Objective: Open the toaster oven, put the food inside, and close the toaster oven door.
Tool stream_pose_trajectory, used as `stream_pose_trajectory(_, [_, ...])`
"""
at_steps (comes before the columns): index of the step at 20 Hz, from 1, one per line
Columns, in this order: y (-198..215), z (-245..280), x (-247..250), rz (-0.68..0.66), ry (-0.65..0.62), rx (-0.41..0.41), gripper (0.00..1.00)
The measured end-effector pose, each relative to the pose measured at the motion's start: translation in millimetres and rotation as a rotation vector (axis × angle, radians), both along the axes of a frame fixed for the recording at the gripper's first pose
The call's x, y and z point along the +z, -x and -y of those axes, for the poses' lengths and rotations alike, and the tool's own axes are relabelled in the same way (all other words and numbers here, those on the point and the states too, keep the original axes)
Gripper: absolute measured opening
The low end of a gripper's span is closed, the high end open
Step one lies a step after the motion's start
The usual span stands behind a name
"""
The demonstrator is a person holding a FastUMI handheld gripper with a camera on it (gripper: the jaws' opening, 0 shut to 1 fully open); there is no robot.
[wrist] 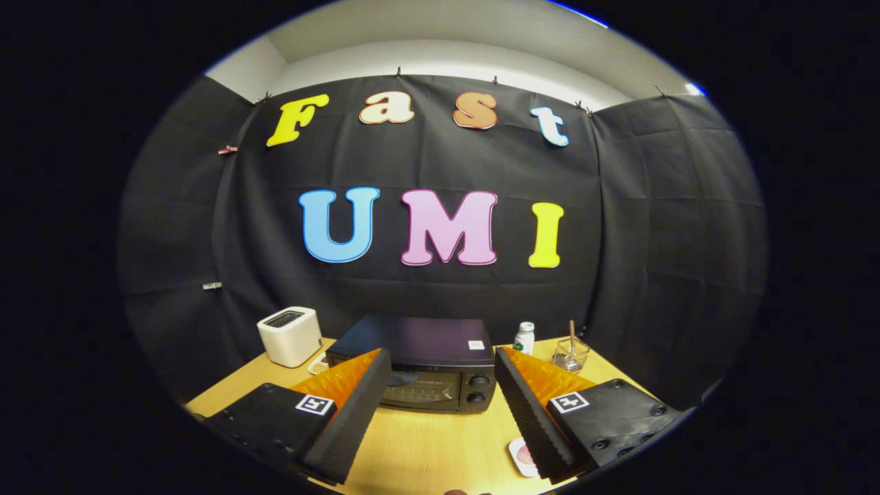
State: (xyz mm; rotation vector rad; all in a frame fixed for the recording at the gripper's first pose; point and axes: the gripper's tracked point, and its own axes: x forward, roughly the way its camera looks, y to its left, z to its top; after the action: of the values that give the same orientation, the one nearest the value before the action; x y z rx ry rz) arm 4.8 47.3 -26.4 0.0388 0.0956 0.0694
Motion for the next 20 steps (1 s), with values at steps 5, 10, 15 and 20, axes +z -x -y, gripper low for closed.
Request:
stream_pose_trajectory(5, [-31.7, -20.0, -18.0, -0.057, 0.001, -0.009, 0.98])
stream_pose_trajectory(10, [-77.7, -40.8, -53.3, -0.138, -0.025, -0.034, 0.98])
stream_pose_trajectory(15, [-120.4, -60.1, -93.0, -0.206, 0.006, -0.043, 0.98])
stream_pose_trajectory(20, [-157.5, -72.0, -128.2, -0.263, -0.003, -0.058, 0.98])
